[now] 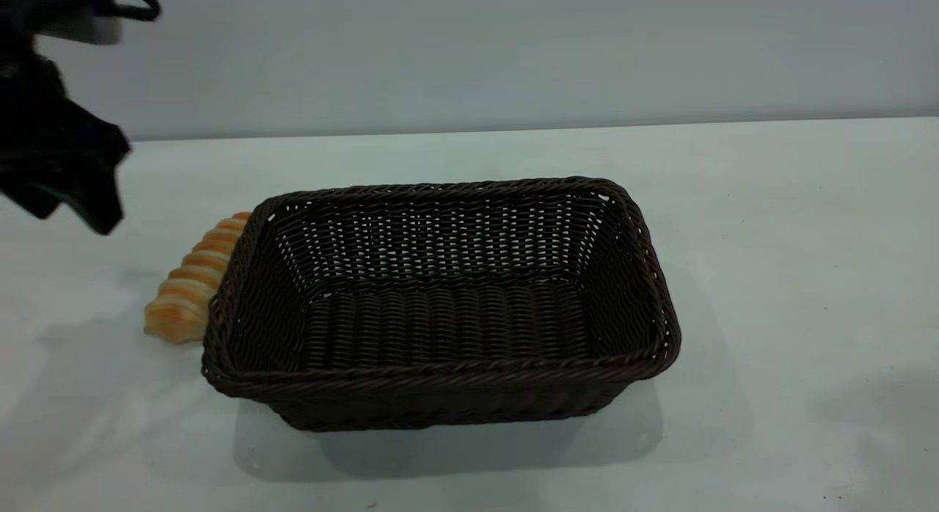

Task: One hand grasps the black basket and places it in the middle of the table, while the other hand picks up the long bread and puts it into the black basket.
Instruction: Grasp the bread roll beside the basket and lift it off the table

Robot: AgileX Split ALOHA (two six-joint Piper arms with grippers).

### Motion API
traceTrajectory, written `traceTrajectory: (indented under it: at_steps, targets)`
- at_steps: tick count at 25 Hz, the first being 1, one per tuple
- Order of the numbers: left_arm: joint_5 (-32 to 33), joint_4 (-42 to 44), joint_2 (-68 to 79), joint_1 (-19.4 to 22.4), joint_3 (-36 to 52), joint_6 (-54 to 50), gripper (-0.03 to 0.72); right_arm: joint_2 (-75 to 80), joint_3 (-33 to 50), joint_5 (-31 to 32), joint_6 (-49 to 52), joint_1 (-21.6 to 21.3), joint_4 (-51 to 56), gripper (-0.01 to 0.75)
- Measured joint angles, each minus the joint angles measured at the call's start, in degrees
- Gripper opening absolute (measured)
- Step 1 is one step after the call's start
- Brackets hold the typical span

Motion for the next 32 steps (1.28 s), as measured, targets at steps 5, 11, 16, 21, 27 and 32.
traceTrajectory:
  at_steps: [5, 11, 16, 21, 27, 32]
  targets:
    - [-6.09, 0.00, 6.12, 0.00, -1.00, 1.99, 0.543, 0.00, 0.00, 0.00, -0.20, 0.00, 0.00, 0.497]
    - [-12.35, -2.07, 11.74, 0.00, -1.17, 3.18, 0.543, 0.00, 0.00, 0.00, -0.20, 0.00, 0.05, 0.497]
    - [-14.96, -2.82, 15.53, 0.00, -1.21, 3.24, 0.543, 0.00, 0.00, 0.00, -0.20, 0.00, 0.06, 0.497]
    - [-16.49, -3.77, 18.47, 0.00, -1.76, 3.24, 0.535, 0.00, 0.00, 0.00, -0.20, 0.00, 0.12, 0.497]
    - [-16.43, -4.26, 18.70, 0.00, -1.76, 3.24, 0.370, 0.00, 0.00, 0.00, -0.20, 0.00, 0.12, 0.497]
    - [-14.16, -4.24, 16.88, -0.05, -1.76, 3.18, 0.078, 0.00, 0.00, 0.00, -0.20, 0.00, 0.12, 0.497]
